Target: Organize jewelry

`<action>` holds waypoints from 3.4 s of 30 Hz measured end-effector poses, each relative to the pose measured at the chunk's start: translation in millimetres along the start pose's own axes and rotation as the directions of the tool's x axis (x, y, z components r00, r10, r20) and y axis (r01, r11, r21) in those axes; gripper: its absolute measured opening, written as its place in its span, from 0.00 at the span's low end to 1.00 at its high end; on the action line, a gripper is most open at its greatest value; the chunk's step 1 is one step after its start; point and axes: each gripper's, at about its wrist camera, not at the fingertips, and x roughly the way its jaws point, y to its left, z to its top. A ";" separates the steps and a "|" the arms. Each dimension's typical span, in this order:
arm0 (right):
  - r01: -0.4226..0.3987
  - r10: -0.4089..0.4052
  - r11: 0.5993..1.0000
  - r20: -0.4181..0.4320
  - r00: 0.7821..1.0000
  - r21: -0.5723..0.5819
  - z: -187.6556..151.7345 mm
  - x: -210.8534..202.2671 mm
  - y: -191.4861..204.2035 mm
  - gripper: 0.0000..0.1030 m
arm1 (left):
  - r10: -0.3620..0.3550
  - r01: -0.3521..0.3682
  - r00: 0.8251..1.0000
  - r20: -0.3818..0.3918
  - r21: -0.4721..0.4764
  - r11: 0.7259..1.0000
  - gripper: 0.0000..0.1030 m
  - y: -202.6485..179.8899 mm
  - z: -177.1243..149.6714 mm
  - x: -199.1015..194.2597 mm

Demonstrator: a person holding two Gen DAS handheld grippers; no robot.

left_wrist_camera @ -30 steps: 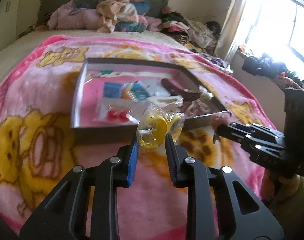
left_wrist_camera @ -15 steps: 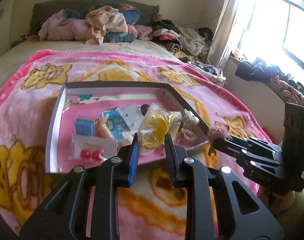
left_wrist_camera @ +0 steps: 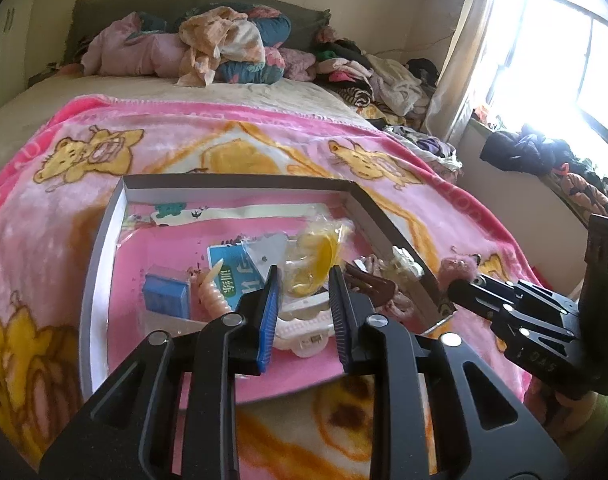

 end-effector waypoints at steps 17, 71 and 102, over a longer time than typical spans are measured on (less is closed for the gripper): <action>0.022 -0.022 1.000 -0.046 0.999 0.002 2.4 35.5 -0.2 0.25 | 0.041 -0.042 0.998 -0.040 -0.020 0.999 0.09 14.8 -6.1 27.1; 0.049 -0.049 0.999 0.036 0.998 0.001 -18.1 -20.1 15.7 0.88 | 0.115 -0.115 0.993 0.003 -0.004 0.993 0.65 15.3 -29.1 -19.4; 0.080 -0.076 0.997 0.143 0.987 -0.021 -33.8 -70.9 37.5 0.94 | 0.176 -0.178 0.976 0.124 0.001 0.984 0.89 3.4 -48.7 -92.2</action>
